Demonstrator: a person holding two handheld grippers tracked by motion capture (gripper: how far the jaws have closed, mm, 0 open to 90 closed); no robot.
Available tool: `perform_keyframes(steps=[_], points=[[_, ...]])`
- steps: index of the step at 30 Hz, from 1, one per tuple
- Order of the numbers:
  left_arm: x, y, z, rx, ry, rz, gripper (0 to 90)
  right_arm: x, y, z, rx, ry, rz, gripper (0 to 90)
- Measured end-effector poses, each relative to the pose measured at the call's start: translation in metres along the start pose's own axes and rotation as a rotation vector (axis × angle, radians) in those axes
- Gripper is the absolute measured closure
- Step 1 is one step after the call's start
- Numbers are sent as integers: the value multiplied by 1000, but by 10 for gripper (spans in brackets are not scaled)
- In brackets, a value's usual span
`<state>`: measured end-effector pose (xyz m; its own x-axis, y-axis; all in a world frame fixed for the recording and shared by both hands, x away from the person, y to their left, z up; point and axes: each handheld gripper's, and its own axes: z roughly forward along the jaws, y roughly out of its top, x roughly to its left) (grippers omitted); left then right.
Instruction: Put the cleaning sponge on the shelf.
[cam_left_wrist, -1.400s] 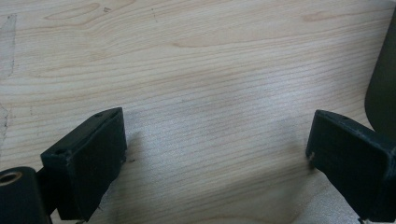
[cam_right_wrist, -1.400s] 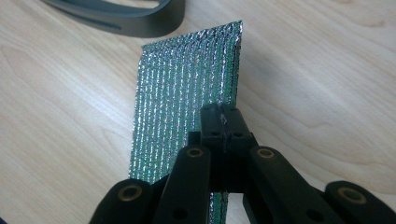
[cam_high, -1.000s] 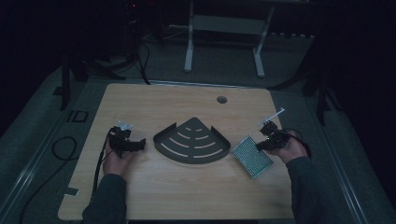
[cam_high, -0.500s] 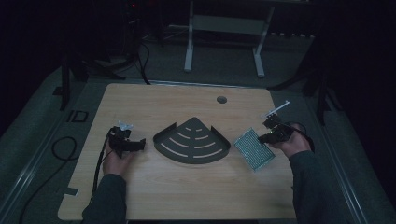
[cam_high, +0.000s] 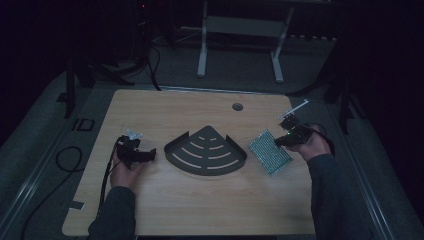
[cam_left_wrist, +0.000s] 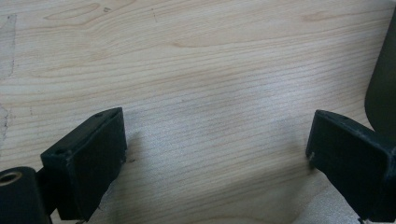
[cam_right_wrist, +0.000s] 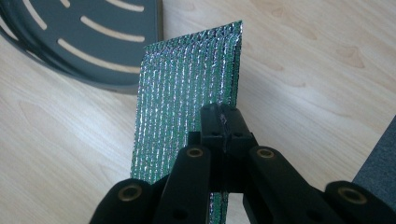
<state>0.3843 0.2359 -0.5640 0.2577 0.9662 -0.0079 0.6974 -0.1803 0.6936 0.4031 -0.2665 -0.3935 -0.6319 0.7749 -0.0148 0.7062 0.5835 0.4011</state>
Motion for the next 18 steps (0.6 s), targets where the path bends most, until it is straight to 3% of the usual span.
perform_keyframes(steps=[18], points=[[0, 0, 0, 1, -1, -1, 55, 6, 25, -3, -22, 13, -14, 898]])
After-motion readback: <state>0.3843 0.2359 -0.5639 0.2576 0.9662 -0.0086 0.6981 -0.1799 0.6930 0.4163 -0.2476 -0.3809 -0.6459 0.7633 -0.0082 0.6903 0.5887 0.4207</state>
